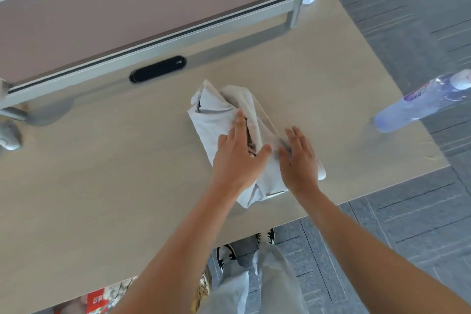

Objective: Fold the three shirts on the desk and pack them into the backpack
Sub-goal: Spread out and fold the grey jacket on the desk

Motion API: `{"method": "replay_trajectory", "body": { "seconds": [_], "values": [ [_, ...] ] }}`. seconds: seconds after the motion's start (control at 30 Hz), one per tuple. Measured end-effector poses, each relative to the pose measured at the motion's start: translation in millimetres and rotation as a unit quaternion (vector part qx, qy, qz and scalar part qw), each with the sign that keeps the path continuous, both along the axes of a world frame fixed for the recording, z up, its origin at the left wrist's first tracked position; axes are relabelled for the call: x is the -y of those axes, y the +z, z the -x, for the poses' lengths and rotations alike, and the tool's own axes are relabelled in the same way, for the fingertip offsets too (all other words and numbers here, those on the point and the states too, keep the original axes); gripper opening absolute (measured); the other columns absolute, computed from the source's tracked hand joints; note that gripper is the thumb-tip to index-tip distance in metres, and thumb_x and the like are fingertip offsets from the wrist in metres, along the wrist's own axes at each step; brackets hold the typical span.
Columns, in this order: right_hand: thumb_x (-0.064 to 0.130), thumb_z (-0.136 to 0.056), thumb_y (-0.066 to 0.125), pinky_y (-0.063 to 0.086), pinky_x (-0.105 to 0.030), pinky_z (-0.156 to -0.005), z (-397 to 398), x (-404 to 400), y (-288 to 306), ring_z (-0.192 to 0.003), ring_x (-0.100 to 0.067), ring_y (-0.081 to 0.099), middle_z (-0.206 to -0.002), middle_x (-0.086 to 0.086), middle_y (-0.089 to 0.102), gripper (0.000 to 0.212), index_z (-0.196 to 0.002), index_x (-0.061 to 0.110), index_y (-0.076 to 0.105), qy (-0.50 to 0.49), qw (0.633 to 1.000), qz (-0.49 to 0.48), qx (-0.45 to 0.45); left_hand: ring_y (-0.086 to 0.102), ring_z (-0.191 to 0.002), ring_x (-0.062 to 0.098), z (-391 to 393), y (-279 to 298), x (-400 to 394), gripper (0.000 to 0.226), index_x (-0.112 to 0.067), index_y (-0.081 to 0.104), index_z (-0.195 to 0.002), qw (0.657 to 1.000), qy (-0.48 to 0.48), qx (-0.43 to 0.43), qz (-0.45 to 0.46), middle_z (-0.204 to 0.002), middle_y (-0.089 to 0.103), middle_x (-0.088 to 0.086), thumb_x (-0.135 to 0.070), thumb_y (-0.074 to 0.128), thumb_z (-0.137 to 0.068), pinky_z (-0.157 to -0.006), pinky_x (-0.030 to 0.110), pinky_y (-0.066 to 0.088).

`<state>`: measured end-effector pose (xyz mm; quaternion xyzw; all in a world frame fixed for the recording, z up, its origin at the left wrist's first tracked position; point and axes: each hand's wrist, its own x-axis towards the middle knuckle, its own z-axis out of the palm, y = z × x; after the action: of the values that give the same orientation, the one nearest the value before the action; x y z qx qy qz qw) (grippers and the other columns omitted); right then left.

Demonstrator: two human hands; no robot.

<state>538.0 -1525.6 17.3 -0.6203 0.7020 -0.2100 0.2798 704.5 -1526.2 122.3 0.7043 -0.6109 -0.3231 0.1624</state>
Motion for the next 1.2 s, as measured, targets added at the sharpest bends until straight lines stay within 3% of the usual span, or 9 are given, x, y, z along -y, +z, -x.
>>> {"method": "replay_trajectory", "body": {
  "seconds": [0.13, 0.3, 0.37, 0.5, 0.67, 0.83, 0.97, 1.1, 1.2],
  "values": [
    [0.029, -0.104, 0.044, 0.032, -0.055, -0.121, 30.8, -12.8, -1.5, -0.146, -0.032, 0.041, -0.161, -0.012, 0.042, 0.051, -0.151, 0.012, 0.047, -0.028, 0.999, -0.007, -0.017, 0.029, -0.144, 0.021, 23.5, -28.4, -6.9, 0.085, -0.025, 0.020, -0.163, 0.999, 0.001, -0.037, 0.011, -0.166, 0.029, -0.015, -0.053, 0.055, -0.092, -0.117, 0.051, 0.034],
    [0.033, -0.105, 0.037, 0.041, -0.042, -0.113, 54.8, -22.1, -2.5, -0.139, -0.031, 0.051, -0.154, -0.010, 0.053, 0.051, -0.150, 0.013, 0.050, -0.055, 0.998, -0.014, 0.035, -0.014, -0.157, 0.002, 47.3, -66.7, -19.3, 0.095, -0.021, 0.003, -0.167, 0.993, -0.107, 0.032, 0.025, -0.173, -0.006, -0.015, -0.066, 0.036, -0.090, -0.128, 0.044, -0.011],
    [0.029, -0.107, 0.038, 0.040, -0.033, -0.106, 62.1, -21.1, 0.0, -0.135, -0.030, 0.055, -0.150, -0.009, 0.056, 0.047, -0.148, 0.012, 0.052, -0.076, 0.996, -0.003, 0.051, -0.017, -0.157, 0.007, 52.1, -79.4, -19.3, 0.101, -0.017, 0.001, -0.166, 0.985, -0.146, 0.082, 0.038, -0.174, -0.007, -0.008, -0.068, 0.039, -0.088, -0.128, 0.047, -0.011],
    [0.028, -0.112, 0.041, 0.038, -0.032, -0.107, 69.2, -13.7, 8.3, -0.136, -0.026, 0.053, -0.151, -0.004, 0.056, 0.042, -0.150, 0.016, 0.051, -0.101, 0.993, -0.008, 0.067, -0.021, -0.158, 0.018, 57.5, -87.0, -15.0, 0.123, -0.009, -0.007, -0.164, 0.963, -0.220, 0.155, 0.022, -0.173, -0.014, 0.005, -0.068, 0.056, -0.078, -0.127, 0.054, -0.009],
    [0.034, -0.111, 0.040, 0.037, -0.027, -0.104, 47.8, -8.9, 29.6, -0.128, -0.020, 0.057, -0.151, -0.001, 0.055, 0.044, -0.151, 0.019, 0.050, -0.080, 0.993, -0.024, 0.084, -0.024, -0.157, 0.025, 44.5, -83.6, -18.0, 0.137, -0.003, -0.014, -0.162, 0.946, -0.275, 0.162, 0.047, -0.171, -0.022, 0.012, -0.063, 0.073, -0.075, -0.129, 0.050, -0.007],
    [0.054, -0.103, 0.036, 0.036, -0.045, -0.116, 16.7, -14.6, 30.9, -0.133, -0.023, 0.051, -0.152, 0.000, 0.050, 0.059, -0.151, 0.022, 0.044, 0.000, 0.997, -0.044, 0.056, -0.017, -0.159, 0.029, 35.0, -86.8, -32.7, 0.134, -0.003, -0.006, -0.163, 0.944, -0.256, 0.192, 0.083, -0.172, -0.011, 0.017, -0.065, 0.074, -0.075, -0.129, 0.053, 0.003],
    [0.065, -0.097, 0.021, 0.018, -0.047, -0.126, 14.6, -17.2, 22.4, -0.150, -0.022, 0.033, -0.162, -0.004, 0.039, 0.077, -0.155, 0.018, 0.039, 0.022, 0.999, -0.041, -0.015, -0.017, -0.159, 0.029, 15.0, -89.0, -49.0, 0.123, -0.012, 0.004, -0.166, 0.943, -0.233, 0.223, 0.076, -0.173, -0.009, 0.014, -0.072, 0.064, -0.078, -0.126, 0.062, 0.000],
    [0.064, -0.102, 0.022, 0.019, -0.050, -0.125, 20.9, -22.0, 7.4, -0.149, -0.026, 0.037, -0.162, -0.006, 0.038, 0.072, -0.152, 0.017, 0.042, 0.016, 0.999, -0.025, -0.045, -0.014, -0.160, 0.021, -3.3, -88.0, -57.8, 0.078, -0.029, 0.010, -0.167, 0.970, -0.177, 0.131, 0.099, -0.174, -0.005, 0.006, -0.051, 0.038, -0.097, -0.123, 0.069, 0.004],
    [0.062, -0.106, 0.025, 0.021, -0.053, -0.124, 24.6, -30.8, -6.9, -0.150, -0.027, 0.036, -0.163, -0.006, 0.037, 0.065, -0.150, 0.019, 0.044, -0.003, 0.997, -0.010, -0.074, -0.014, -0.160, 0.017, 0.8, -86.4, -44.4, 0.065, -0.031, 0.013, -0.165, 0.984, -0.106, 0.109, 0.097, -0.175, -0.004, 0.003, -0.046, 0.025, -0.103, -0.124, 0.069, 0.006]
  ]
}}
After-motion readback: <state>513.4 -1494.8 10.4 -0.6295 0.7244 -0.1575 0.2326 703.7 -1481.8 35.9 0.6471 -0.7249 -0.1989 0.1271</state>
